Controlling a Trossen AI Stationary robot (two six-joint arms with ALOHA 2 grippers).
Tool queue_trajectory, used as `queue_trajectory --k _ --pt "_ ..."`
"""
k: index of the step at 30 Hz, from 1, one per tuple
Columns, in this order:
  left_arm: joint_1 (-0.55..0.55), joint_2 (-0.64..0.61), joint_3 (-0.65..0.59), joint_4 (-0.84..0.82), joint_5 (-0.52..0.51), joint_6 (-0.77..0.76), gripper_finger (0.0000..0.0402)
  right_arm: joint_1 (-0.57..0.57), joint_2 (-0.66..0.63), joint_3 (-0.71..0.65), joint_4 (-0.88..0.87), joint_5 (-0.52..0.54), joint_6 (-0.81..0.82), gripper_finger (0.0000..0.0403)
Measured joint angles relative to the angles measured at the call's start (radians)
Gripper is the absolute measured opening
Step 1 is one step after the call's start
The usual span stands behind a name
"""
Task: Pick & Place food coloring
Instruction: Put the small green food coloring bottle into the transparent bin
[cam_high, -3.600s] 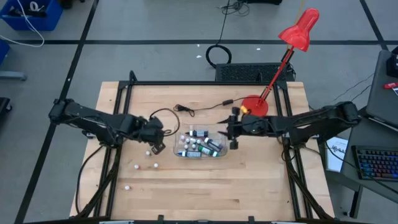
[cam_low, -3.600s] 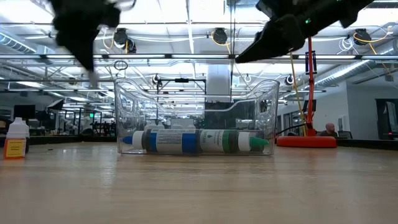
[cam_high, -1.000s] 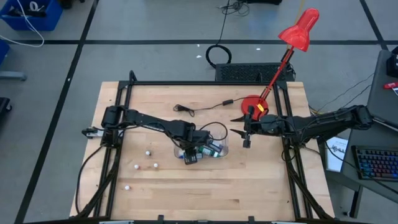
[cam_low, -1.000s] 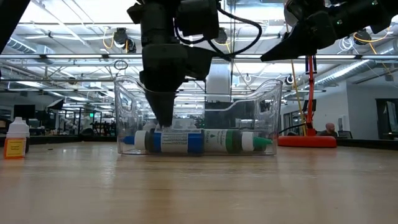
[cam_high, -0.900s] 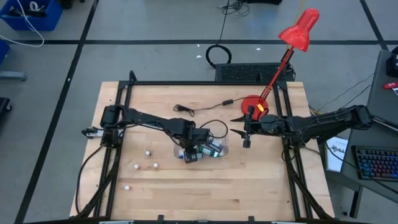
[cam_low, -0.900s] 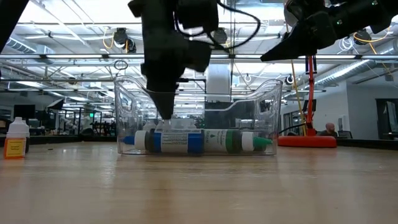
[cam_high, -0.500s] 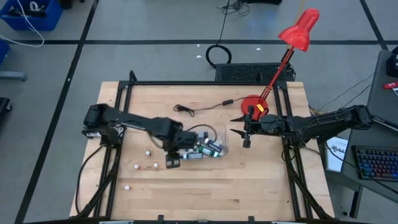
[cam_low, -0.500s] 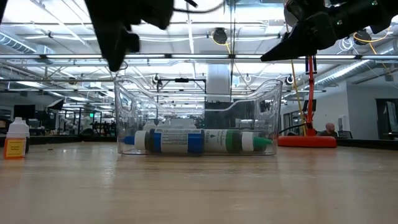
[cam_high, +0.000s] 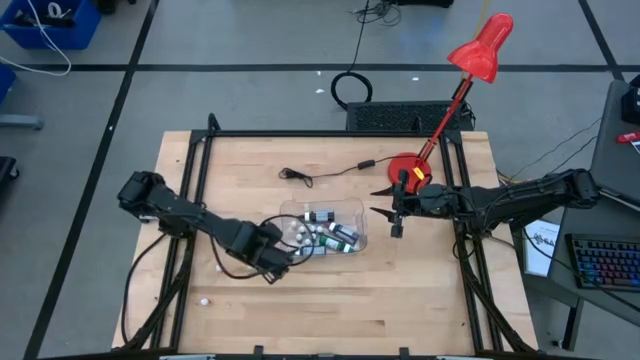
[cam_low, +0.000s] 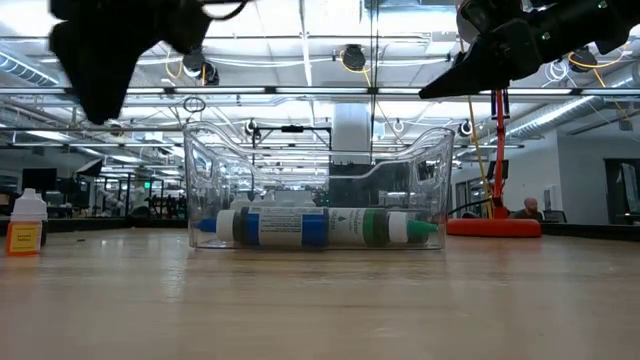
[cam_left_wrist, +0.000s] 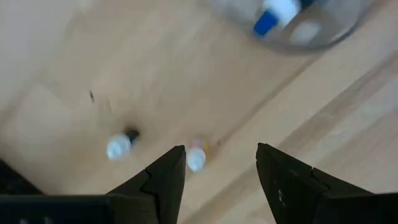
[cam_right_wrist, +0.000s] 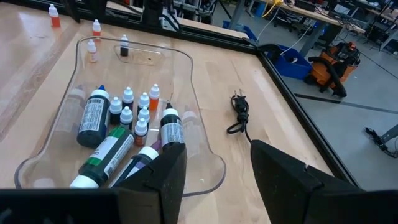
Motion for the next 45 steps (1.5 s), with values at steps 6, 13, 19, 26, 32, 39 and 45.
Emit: queue_trajectory --k 6,13,19,26,32,39,45 --pt "-0.007 0.001 -0.095 0.015 0.076 -0.101 0.02 0.0 0.0 0.0 0.0 0.0 0.023 0.0171" --pt "-0.006 0.001 -0.212 0.124 0.106 -0.137 0.02 0.0 0.0 0.0 0.0 0.0 0.02 0.0171" --pt "-0.007 0.001 -0.28 0.263 0.137 -0.127 0.02 0.0 0.0 0.0 0.0 0.0 0.019 0.0171" --pt "-0.017 0.001 -0.31 0.277 0.173 -0.121 0.02 0.0 0.0 0.0 0.0 0.0 0.019 0.0171" --pt "-0.021 0.001 -0.338 0.276 0.199 -0.14 0.02 0.0 0.001 0.0 0.011 0.0 0.019 0.0171" --pt "-0.021 0.001 -0.338 0.278 0.177 -0.117 0.02 0.0 0.001 0.0 0.024 0.0 0.016 0.0171" --pt "-0.021 0.001 -0.338 0.278 0.171 -0.094 0.0196 0.0 0.001 0.0 0.024 0.0 0.015 0.0171"
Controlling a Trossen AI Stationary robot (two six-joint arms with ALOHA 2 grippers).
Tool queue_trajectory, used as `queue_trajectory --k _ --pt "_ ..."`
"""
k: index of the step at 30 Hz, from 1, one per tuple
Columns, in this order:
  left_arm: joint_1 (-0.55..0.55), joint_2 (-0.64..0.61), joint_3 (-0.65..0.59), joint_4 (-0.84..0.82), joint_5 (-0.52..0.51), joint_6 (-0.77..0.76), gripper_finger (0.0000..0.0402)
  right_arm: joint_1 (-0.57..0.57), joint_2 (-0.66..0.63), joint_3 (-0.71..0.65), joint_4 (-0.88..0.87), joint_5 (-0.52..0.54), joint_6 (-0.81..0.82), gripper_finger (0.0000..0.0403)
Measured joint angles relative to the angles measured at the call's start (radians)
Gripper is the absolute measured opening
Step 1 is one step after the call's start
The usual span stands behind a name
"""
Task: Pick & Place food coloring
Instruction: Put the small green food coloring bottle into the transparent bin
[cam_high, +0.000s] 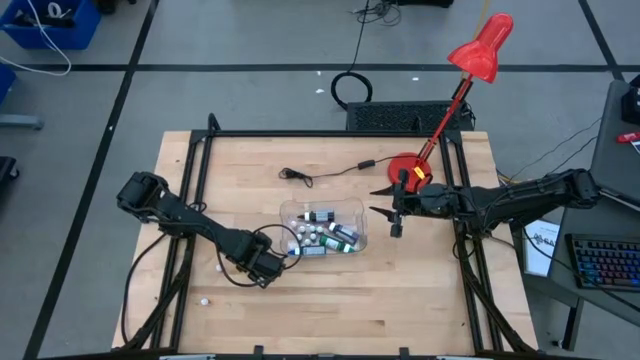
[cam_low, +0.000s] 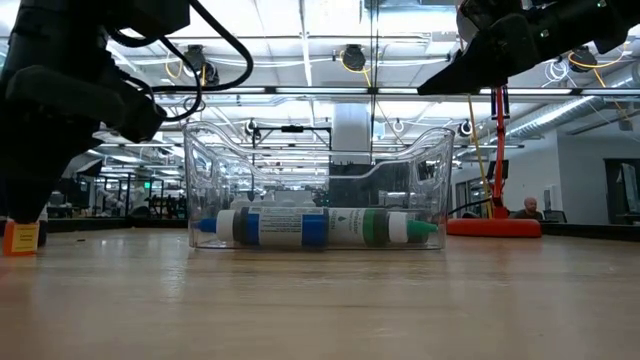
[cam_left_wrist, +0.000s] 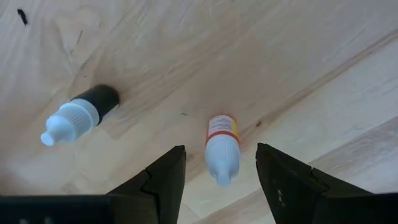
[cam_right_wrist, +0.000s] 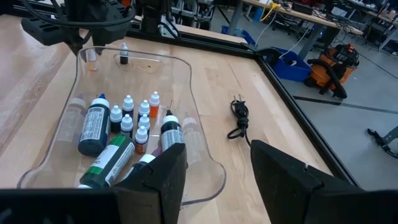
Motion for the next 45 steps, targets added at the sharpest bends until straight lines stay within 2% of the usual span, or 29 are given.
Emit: queue_trajectory --k 3,10,14,17,21,24,30,34,39,43,45 --pt "0.0 0.0 0.0 0.0 -0.006 0.008 0.0174 0.0 0.0 0.0 0.0 0.0 0.0 0.0171" --pt "0.0 0.0 0.0 0.0 -0.006 0.01 0.0088 0.0 0.0 0.0 0.0 0.0 0.003 0.0171" --pt "0.0 0.0 0.001 0.0 -0.015 0.06 0.0055 0.0 0.0 0.0 0.0 0.0 0.003 0.0171" --pt "0.003 0.001 0.018 -0.004 -0.056 0.173 0.0055 0.0 0.0 0.0 0.0 0.0 0.003 0.0171" --pt "0.022 0.001 0.111 -0.037 -0.103 0.309 0.0055 0.0 0.0 0.0 0.002 0.0 0.002 0.0171" --pt "0.035 0.001 0.238 -0.146 -0.154 0.415 0.0055 0.0 0.0 0.0 0.01 0.0 0.001 0.0171" --pt "0.091 0.0 0.535 -0.366 -0.337 0.574 0.0055 0.0 0.0 0.0 0.01 0.0 -0.004 0.0171" --pt "0.172 -0.001 0.644 -0.368 -0.337 0.688 0.0055 0.0 0.0 0.0 0.011 0.0 -0.004 0.0171" --pt "0.301 -0.001 0.639 -0.362 -0.312 0.813 0.0055 0.0 0.0 0.0 0.011 0.0 -0.004 0.0171" --pt "0.377 -0.001 0.562 -0.284 -0.312 0.868 0.0055 0.0 0.0 0.0 0.01 0.0 -0.004 0.0171" --pt "0.401 0.0 0.513 -0.216 -0.274 0.907 0.0055 0.0 0.0 0.0 0.01 0.0 -0.004 0.0171"
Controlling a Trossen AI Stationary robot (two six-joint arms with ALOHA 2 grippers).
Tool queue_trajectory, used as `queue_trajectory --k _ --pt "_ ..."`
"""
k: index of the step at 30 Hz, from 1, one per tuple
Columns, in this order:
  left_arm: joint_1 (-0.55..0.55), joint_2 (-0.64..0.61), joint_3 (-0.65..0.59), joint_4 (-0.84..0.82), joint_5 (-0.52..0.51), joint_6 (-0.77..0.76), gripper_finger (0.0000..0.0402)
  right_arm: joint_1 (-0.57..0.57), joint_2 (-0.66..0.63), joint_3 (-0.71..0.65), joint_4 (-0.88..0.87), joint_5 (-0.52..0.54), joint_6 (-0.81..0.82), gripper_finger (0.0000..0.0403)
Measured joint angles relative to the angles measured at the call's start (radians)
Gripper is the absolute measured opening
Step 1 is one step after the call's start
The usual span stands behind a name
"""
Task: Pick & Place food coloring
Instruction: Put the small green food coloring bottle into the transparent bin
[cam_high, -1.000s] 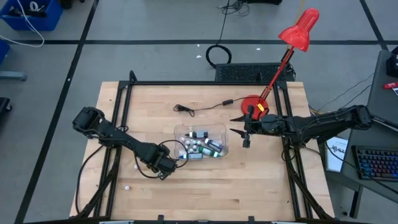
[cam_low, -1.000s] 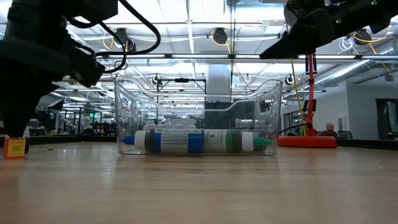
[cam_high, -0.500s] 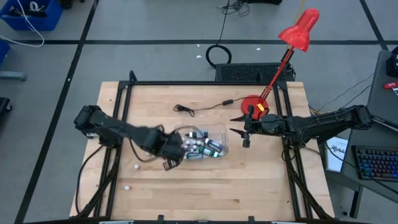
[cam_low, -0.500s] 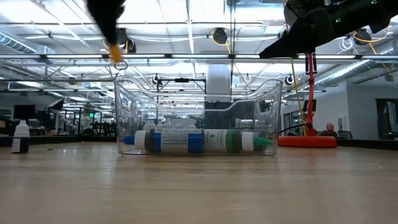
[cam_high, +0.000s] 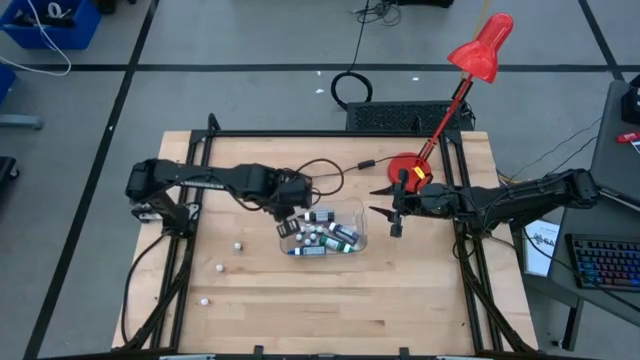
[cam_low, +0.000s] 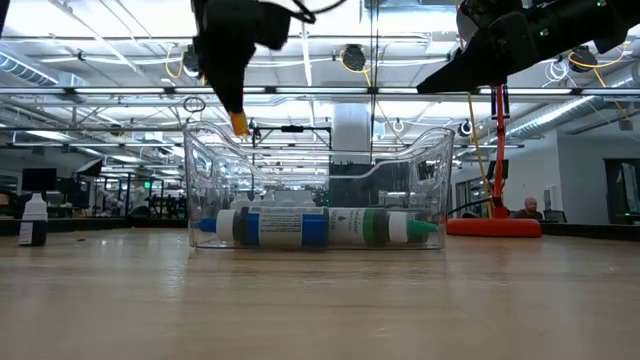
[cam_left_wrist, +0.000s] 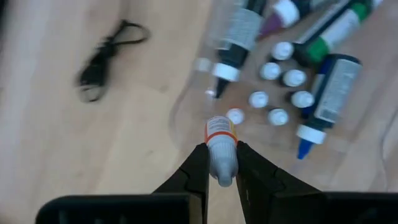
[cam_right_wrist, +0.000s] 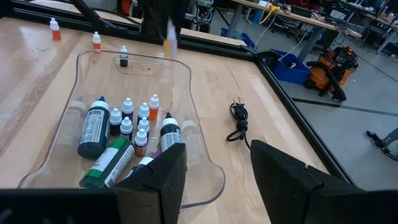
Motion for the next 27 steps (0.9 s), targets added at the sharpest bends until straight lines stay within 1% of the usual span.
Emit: queue_trajectory --k 3,6,12,16,18,20,22,24,27 --pt "0.029 0.0 -0.067 0.103 0.083 0.053 0.0055 0.0 0.0 0.0 0.0 0.0 -0.001 0.0171" --pt "0.05 0.0 -0.122 0.185 0.125 0.074 0.0055 0.0 0.0 0.0 0.0 0.0 -0.002 0.0171" --pt "0.082 0.0 -0.199 0.302 0.171 0.099 0.0055 0.0 0.0 0.0 0.0 0.0 -0.003 0.0171" --pt "0.089 0.019 -0.206 0.331 0.199 0.121 0.0055 0.0 0.0 0.0 0.002 0.0 -0.003 0.0171" --pt "0.089 0.041 -0.179 0.323 0.199 0.146 0.0055 0.0 0.0 0.0 0.004 0.0 -0.003 0.0171" --pt "0.086 0.069 -0.114 0.286 0.199 0.178 0.0055 0.0 0.0 0.0 0.004 0.0 -0.004 0.0171" --pt "0.085 0.108 -0.022 0.204 0.193 0.217 0.0055 0.0 0.0 0.0 0.009 0.0 -0.007 0.0171" --pt "0.084 0.148 0.07 0.116 0.165 0.241 0.0055 0.0 0.0 0.0 0.01 0.0 -0.007 0.0171" --pt "0.085 0.212 0.157 0.026 0.134 0.265 0.0055 0.0 0.0 0.0 0.011 0.0 -0.005 0.0171"
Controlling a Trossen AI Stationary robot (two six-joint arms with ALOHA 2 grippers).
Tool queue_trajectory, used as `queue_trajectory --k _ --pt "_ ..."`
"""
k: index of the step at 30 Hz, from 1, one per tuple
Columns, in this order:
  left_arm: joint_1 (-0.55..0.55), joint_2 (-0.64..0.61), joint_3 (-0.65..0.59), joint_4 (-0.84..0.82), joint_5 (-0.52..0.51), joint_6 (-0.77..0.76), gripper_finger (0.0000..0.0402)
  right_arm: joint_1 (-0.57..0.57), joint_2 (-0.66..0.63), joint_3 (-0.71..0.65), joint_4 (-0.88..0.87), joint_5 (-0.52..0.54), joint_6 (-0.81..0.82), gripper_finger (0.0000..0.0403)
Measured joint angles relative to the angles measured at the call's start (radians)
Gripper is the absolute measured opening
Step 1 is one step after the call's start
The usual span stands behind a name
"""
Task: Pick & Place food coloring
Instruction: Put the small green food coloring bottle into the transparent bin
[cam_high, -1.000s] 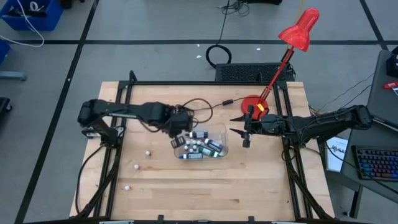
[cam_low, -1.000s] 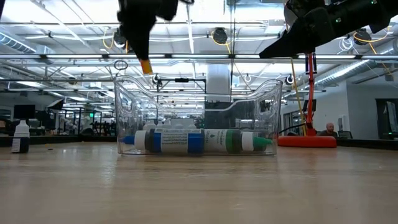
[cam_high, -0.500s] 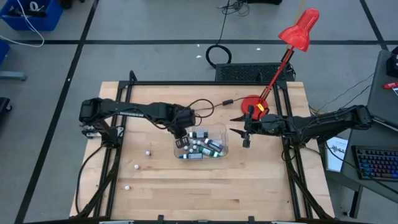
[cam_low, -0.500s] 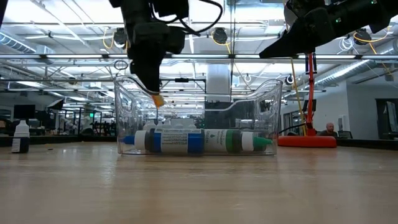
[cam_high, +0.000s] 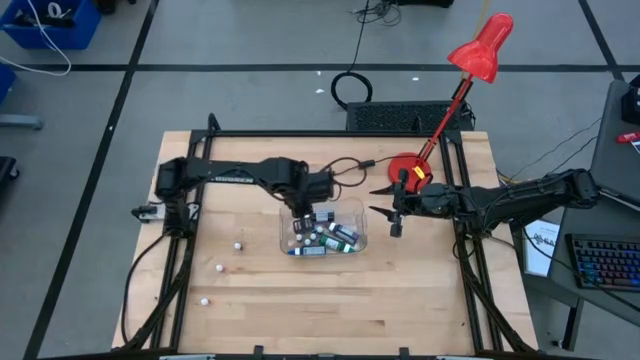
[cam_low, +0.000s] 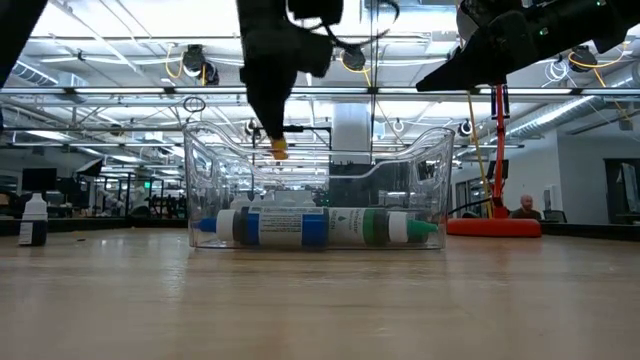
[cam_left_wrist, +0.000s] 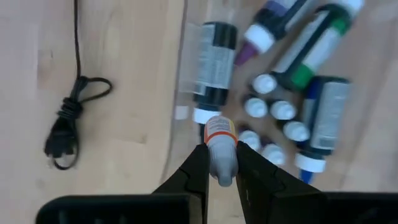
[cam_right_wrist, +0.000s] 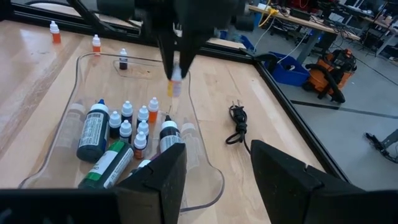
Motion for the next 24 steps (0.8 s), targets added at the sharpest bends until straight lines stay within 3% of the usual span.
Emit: queue_trajectory --k 11,16,24 --pt "0.0 0.153 -0.024 -0.006 0.005 0.054 0.0055 0.0 0.0 0.0 -0.002 0.0 -0.006 0.0171" --pt "-0.002 0.183 -0.023 0.048 0.064 0.075 0.0055 0.0 -0.001 -0.008 0.0 0.0 -0.006 0.0171" --pt "0.0 0.183 -0.023 0.056 0.066 0.069 0.0055 0.0 0.0 -0.024 0.001 0.0 -0.006 0.0171"
